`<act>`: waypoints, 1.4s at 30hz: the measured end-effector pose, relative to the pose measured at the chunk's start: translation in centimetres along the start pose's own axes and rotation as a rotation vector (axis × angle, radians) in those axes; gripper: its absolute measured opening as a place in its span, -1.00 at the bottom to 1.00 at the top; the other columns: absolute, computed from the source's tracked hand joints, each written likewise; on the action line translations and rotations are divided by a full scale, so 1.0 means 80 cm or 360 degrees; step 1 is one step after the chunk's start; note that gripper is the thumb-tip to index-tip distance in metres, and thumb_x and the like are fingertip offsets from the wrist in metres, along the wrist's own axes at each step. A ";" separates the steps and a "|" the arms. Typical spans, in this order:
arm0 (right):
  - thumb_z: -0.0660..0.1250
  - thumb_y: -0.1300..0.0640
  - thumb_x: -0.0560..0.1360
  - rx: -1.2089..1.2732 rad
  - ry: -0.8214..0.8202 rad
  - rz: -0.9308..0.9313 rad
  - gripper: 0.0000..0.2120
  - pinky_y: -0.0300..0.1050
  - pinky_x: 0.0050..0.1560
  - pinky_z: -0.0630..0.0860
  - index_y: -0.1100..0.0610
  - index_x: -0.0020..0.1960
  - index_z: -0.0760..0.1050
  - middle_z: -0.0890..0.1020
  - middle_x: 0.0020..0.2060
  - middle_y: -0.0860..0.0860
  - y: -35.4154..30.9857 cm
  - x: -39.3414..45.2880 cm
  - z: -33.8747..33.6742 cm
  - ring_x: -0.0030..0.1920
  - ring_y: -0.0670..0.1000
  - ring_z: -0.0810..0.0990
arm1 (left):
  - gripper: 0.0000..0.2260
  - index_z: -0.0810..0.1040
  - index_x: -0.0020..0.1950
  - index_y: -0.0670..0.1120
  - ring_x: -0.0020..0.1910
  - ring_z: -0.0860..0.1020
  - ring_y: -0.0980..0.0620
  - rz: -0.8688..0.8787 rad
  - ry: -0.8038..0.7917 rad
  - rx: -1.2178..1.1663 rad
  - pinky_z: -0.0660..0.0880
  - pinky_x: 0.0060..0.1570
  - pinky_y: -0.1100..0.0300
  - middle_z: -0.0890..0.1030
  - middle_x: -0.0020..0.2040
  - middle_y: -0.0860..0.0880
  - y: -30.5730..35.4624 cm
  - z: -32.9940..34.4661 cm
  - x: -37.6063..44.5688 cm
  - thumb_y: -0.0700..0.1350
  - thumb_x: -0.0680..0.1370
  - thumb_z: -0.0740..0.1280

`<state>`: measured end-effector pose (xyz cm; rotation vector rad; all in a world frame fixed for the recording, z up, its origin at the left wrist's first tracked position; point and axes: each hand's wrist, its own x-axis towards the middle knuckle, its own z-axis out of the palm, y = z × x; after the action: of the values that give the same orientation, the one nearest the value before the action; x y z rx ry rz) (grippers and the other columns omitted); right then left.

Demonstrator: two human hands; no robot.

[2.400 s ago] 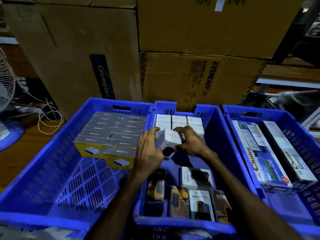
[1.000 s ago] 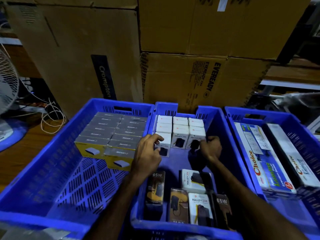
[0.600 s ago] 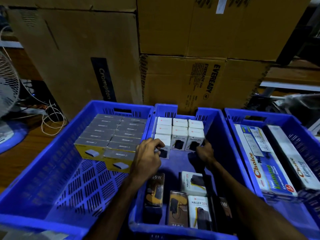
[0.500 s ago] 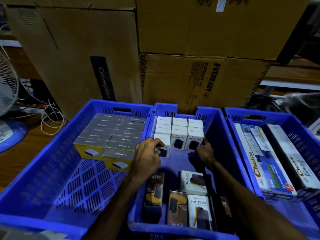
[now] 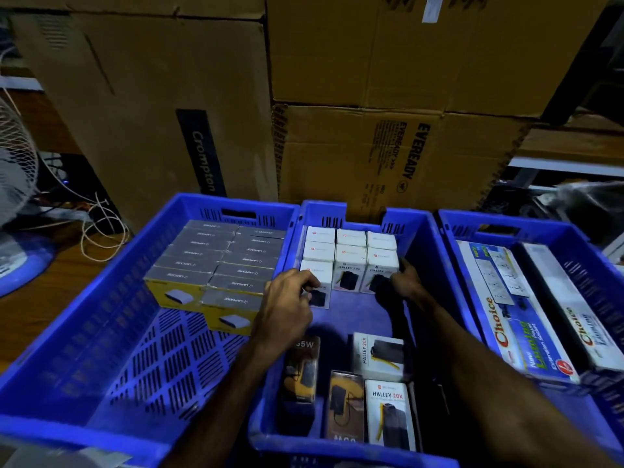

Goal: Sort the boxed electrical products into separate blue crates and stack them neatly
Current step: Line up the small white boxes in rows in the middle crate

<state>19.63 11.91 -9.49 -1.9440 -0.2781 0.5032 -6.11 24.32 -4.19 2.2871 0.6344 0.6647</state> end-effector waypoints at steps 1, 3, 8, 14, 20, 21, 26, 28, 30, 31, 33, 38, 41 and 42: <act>0.26 0.49 0.54 0.0009 -0.0030 -0.0003 -0.53 -0.43 -0.45 0.49 0.26 0.42 0.44 0.59 0.18 0.11 -0.002 0.000 0.002 0.00 0.09 0.59 | -0.75 0.62 -0.02 0.05 0.00 0.60 0.03 0.0005 0.0004 0.0002 0.57 0.09 -0.11 0.61 -0.07 0.12 -0.001 0.000 0.001 -0.32 0.51 0.39; 0.24 0.52 0.54 0.0036 -0.0022 0.0002 -0.51 -0.44 -0.48 0.47 0.27 0.43 0.44 0.58 0.16 0.12 -0.002 0.001 0.003 0.04 0.10 0.57 | -0.74 0.61 -0.04 0.05 -0.02 0.60 0.03 0.0005 0.0008 0.0003 0.56 0.09 -0.12 0.61 -0.09 0.13 -0.001 0.000 0.001 -0.33 0.50 0.39; 0.23 0.49 0.55 0.0009 -0.0003 0.0001 -0.52 -0.41 -0.47 0.50 0.25 0.43 0.45 0.61 0.23 0.25 0.000 0.006 0.002 0.04 0.11 0.59 | -0.75 0.62 -0.04 0.03 -0.03 0.61 0.04 0.0006 0.0023 0.0010 0.56 0.09 -0.10 0.63 -0.10 0.12 0.001 0.000 0.001 -0.33 0.48 0.38; 0.26 0.39 0.59 -0.0054 0.0024 -0.0001 -0.67 -0.37 -0.44 0.52 0.32 0.35 0.46 0.61 0.18 0.22 -0.009 0.001 -0.003 0.03 0.14 0.59 | -0.74 0.65 -0.05 -0.01 -0.06 0.63 0.02 0.0020 0.0039 -0.0031 0.59 0.05 -0.06 0.66 -0.12 0.06 0.002 -0.003 0.002 -0.36 0.47 0.35; 0.43 0.11 0.37 -0.0177 0.0223 0.0249 -0.53 -0.01 -0.27 0.58 0.33 0.20 0.52 0.68 -0.03 0.23 -0.005 -0.031 -0.016 -0.16 0.14 0.64 | -0.73 0.67 -0.05 -0.10 -0.11 0.62 0.05 -0.0004 0.0110 -0.0142 0.60 -0.03 0.06 0.68 -0.12 -0.01 0.003 -0.008 0.002 -0.42 0.48 0.30; 0.43 0.05 0.31 -0.0241 0.0177 0.0185 -0.49 -0.07 -0.28 0.54 0.26 0.21 0.55 0.68 -0.07 0.17 -0.009 -0.049 -0.009 -0.21 0.10 0.61 | -0.73 0.68 -0.05 -0.11 -0.11 0.62 0.05 -0.0009 0.0118 -0.0166 0.59 -0.04 0.07 0.68 -0.13 -0.02 0.003 -0.008 0.002 -0.42 0.48 0.30; 0.56 0.06 0.45 -0.0830 -0.0857 -0.0766 -0.27 -0.11 0.16 0.50 0.12 0.53 0.34 0.56 0.32 0.10 -0.029 -0.155 0.050 0.19 0.04 0.56 | -0.75 0.68 -0.06 -0.11 -0.12 0.64 0.04 -0.0060 0.0101 -0.0260 0.59 -0.04 0.11 0.69 -0.15 -0.03 0.005 -0.010 0.002 -0.40 0.48 0.29; 0.56 -0.18 0.40 -0.1433 -0.1192 -0.1098 0.00 0.08 0.37 0.42 0.13 0.63 0.11 0.35 0.51 0.16 -0.023 -0.177 0.078 0.40 0.17 0.43 | -0.77 0.68 -0.04 -0.13 -0.11 0.65 0.03 -0.0099 0.0055 -0.0302 0.60 -0.03 0.10 0.69 -0.14 -0.05 0.004 -0.013 0.002 -0.39 0.50 0.29; 0.50 -0.27 0.40 -0.1980 -0.1209 -0.1180 0.09 0.27 0.46 0.29 0.11 0.66 -0.04 0.16 0.60 0.19 -0.009 -0.185 0.094 0.53 0.23 0.27 | -0.78 0.67 -0.01 -0.15 -0.08 0.65 0.00 -0.0123 0.0016 -0.0343 0.60 -0.01 0.08 0.69 -0.12 -0.08 0.003 -0.016 0.002 -0.38 0.51 0.29; 0.47 -0.27 0.43 -0.2122 -0.1210 -0.1194 0.09 0.30 0.46 0.26 0.12 0.66 -0.09 0.12 0.60 0.20 -0.002 -0.188 0.098 0.55 0.24 0.24 | -0.79 0.67 -0.01 -0.15 -0.07 0.65 -0.02 -0.0130 0.0005 -0.0368 0.61 0.00 0.07 0.69 -0.11 -0.09 0.002 -0.018 0.001 -0.37 0.51 0.30; 0.43 -0.27 0.46 -0.2208 -0.1190 -0.1274 0.09 0.29 0.41 0.30 0.12 0.67 -0.15 0.17 0.56 0.23 0.004 -0.196 0.099 0.49 0.27 0.30 | -0.80 0.67 0.00 -0.16 -0.05 0.65 -0.04 -0.0133 -0.0003 -0.0414 0.60 0.01 0.07 0.69 -0.10 -0.11 0.000 -0.021 0.000 -0.37 0.52 0.31; 0.56 -0.09 0.35 -0.1833 -0.1107 -0.1313 0.17 0.16 0.10 0.52 0.09 0.67 -0.15 0.35 0.32 0.17 0.005 -0.189 0.083 0.22 0.26 0.46 | -0.80 0.68 0.01 -0.15 -0.12 0.63 0.00 -0.0171 0.0030 -0.0496 0.58 -0.06 0.17 0.70 -0.11 -0.08 0.001 -0.029 -0.001 -0.38 0.52 0.34; 0.63 -0.10 0.27 -0.1410 -0.1108 -0.1040 0.23 -0.04 0.24 0.47 0.00 0.67 -0.12 0.33 0.35 0.12 -0.019 -0.187 0.067 0.36 0.18 0.38 | -0.79 0.68 0.02 -0.14 -0.14 0.63 0.12 -0.0201 0.0076 -0.0550 0.59 -0.04 0.24 0.68 -0.13 0.05 0.003 -0.034 0.000 -0.39 0.53 0.34; 0.65 -0.08 0.27 -0.1271 -0.1085 -0.0965 0.22 -0.15 0.26 0.42 -0.01 0.67 -0.08 0.32 0.39 0.10 -0.028 -0.185 0.058 0.39 0.13 0.37 | -0.79 0.68 0.03 -0.13 -0.13 0.62 0.14 -0.0219 0.0095 -0.0574 0.59 -0.03 0.28 0.67 -0.12 0.07 0.005 -0.036 -0.001 -0.39 0.54 0.35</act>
<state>4.44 10.46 -5.79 -2.2002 -1.6529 0.6874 -7.81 25.38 -2.04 1.8802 0.6361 0.7186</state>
